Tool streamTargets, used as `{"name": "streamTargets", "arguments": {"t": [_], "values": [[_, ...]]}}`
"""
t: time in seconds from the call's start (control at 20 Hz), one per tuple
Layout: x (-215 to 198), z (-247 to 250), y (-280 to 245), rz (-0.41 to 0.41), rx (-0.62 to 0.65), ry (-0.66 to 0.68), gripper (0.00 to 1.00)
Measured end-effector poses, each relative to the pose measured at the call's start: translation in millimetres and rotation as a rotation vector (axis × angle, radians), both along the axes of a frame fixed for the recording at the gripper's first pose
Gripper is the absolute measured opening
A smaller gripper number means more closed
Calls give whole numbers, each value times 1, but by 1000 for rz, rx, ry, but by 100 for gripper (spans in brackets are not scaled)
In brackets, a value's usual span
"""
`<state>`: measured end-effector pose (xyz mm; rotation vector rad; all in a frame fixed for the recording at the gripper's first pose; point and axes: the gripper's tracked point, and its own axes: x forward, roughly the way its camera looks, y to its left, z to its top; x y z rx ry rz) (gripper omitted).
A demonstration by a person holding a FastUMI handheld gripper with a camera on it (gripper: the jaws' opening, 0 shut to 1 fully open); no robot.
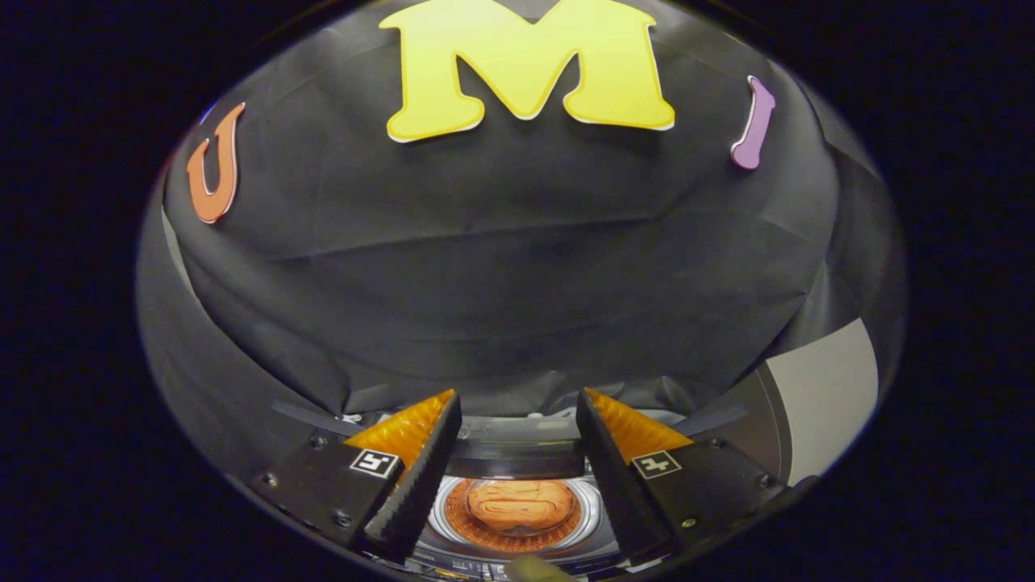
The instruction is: Put the clothes into the washing machine and then close the washing machine lid.
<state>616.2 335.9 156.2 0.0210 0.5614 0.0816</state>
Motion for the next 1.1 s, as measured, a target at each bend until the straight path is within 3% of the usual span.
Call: {"name": "streamTargets", "arguments": {"t": [1.1], "values": [[-54, -16, -5, -10, -25, -68, 90]]}}
